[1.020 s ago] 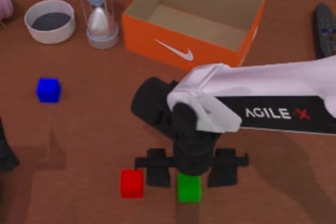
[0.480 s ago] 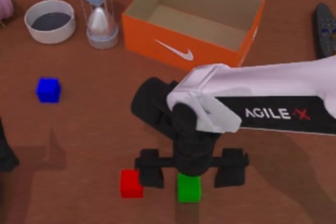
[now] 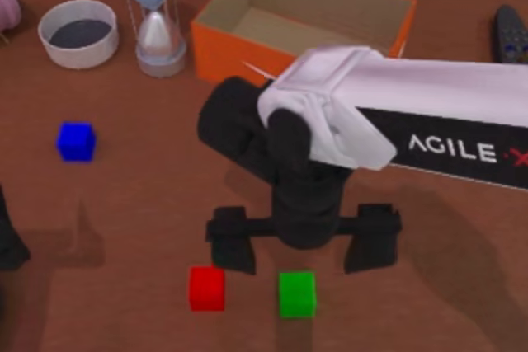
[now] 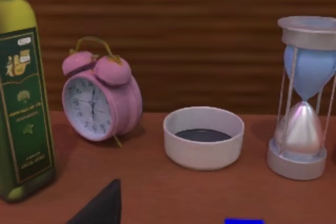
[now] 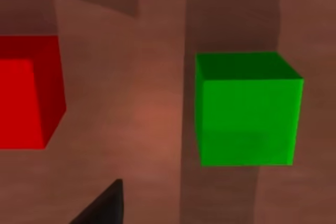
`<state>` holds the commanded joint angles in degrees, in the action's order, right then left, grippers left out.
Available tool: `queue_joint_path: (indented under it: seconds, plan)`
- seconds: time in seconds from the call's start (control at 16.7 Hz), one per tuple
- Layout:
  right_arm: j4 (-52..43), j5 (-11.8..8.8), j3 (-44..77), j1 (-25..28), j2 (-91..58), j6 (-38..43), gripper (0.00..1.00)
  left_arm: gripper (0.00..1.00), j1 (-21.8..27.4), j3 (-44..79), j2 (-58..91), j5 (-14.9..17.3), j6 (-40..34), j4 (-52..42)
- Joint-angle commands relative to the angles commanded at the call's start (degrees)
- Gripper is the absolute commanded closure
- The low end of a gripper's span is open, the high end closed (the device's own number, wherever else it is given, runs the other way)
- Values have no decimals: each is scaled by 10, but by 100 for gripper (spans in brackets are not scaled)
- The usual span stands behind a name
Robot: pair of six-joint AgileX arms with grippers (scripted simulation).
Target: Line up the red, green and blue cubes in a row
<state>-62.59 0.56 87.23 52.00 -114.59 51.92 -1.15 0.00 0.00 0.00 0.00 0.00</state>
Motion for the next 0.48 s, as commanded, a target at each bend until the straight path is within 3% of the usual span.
queue_joint_path:
  seconds: [0.48]
  plan:
    - [-3, 7, -3, -10, 23, -12, 0, 0, 2, 17, 17, 1, -1, -12]
